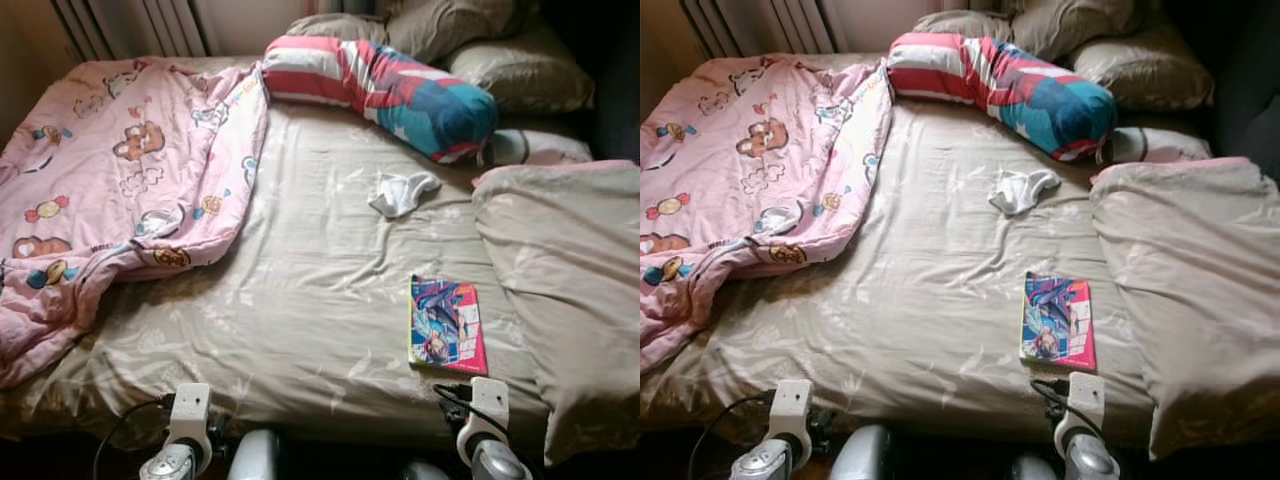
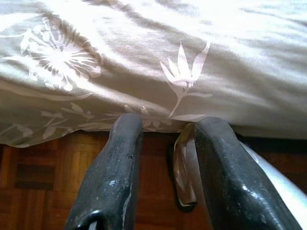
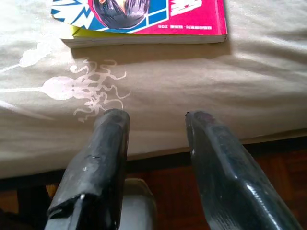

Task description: Clean up the room

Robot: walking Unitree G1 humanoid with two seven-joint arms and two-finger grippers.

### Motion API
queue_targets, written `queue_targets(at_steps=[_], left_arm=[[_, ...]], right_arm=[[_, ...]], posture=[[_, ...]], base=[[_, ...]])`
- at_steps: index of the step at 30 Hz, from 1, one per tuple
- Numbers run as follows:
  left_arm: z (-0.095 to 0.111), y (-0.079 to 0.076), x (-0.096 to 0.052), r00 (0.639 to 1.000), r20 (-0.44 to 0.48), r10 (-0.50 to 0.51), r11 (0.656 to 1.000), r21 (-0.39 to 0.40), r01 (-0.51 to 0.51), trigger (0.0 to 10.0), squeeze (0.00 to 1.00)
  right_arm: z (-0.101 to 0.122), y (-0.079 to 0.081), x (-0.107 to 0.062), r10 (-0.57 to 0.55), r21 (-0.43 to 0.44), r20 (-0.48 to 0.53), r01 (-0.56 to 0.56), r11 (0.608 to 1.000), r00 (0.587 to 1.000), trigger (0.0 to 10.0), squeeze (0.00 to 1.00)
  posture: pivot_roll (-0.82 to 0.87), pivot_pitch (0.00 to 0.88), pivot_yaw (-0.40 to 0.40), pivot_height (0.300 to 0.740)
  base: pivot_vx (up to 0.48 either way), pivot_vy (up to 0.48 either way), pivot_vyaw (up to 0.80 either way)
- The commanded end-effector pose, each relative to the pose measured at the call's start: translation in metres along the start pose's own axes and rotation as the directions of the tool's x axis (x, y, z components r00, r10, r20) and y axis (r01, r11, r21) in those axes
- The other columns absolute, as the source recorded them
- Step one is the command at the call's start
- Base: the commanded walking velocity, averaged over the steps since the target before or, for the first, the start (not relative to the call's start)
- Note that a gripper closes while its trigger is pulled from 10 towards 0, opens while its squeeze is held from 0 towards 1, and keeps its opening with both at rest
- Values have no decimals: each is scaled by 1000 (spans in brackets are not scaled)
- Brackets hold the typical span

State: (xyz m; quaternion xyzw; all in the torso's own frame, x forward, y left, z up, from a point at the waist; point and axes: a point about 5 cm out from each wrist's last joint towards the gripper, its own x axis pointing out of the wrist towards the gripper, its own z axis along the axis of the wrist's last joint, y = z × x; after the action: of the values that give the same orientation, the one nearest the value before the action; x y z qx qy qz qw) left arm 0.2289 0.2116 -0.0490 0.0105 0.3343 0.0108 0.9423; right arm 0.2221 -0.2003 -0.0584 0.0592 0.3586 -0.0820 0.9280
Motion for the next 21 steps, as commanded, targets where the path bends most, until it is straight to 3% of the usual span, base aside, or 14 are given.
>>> queue_targets(at_steps=[1, 16, 21], left_arm=[[-9, 1, -2, 999, -44, 17, 999, -30, -18, 10000, 0], [-13, 1, -2, 996, -86, 28, 999, -38, -31, 10000, 0], [-17, -1, -3, 994, -104, 23, 999, -34, -27, 10000, 0]], right_arm=[[-12, 0, -3, 7, 3, -45, -6, 1000, 999, 10000, 0], [-17, 0, -3, 4, 1, -82, -4, 1000, 997, 10000, 0], [-26, -8, -7, -7, 7, -110, 8, 1000, 994, 10000, 0]], posture=[[-4, 17, 8, 652], [-19, 0, 13, 652], [-19, 0, 14, 652]], base=[[0, 0, 0], [0, 0, 0], [0, 0, 0]])
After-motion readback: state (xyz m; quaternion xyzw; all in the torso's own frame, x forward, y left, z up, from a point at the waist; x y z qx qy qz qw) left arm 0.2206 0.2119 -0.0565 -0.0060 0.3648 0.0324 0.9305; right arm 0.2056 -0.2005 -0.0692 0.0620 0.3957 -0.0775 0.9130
